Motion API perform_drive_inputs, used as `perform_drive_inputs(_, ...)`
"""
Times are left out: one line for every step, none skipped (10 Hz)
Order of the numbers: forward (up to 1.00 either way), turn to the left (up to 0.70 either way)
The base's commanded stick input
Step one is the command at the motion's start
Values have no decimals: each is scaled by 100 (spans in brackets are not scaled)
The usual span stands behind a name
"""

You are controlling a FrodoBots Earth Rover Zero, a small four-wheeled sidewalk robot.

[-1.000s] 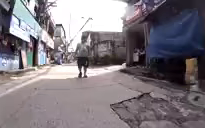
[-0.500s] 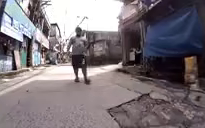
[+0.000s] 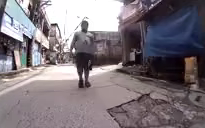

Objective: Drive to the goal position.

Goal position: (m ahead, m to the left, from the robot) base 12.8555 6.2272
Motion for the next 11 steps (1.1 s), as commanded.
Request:
perform_drive_inputs(100, 0)
perform_drive_inputs(100, 0)
perform_drive_inputs(100, 0)
perform_drive_inputs(100, 0)
perform_drive_inputs(74, 0)
perform_drive_inputs(18, 0)
perform_drive_inputs(0, 0)
perform_drive_inputs(0, 0)
perform_drive_inputs(0, 0)
perform_drive_inputs(0, 0)
perform_drive_inputs(0, 0)
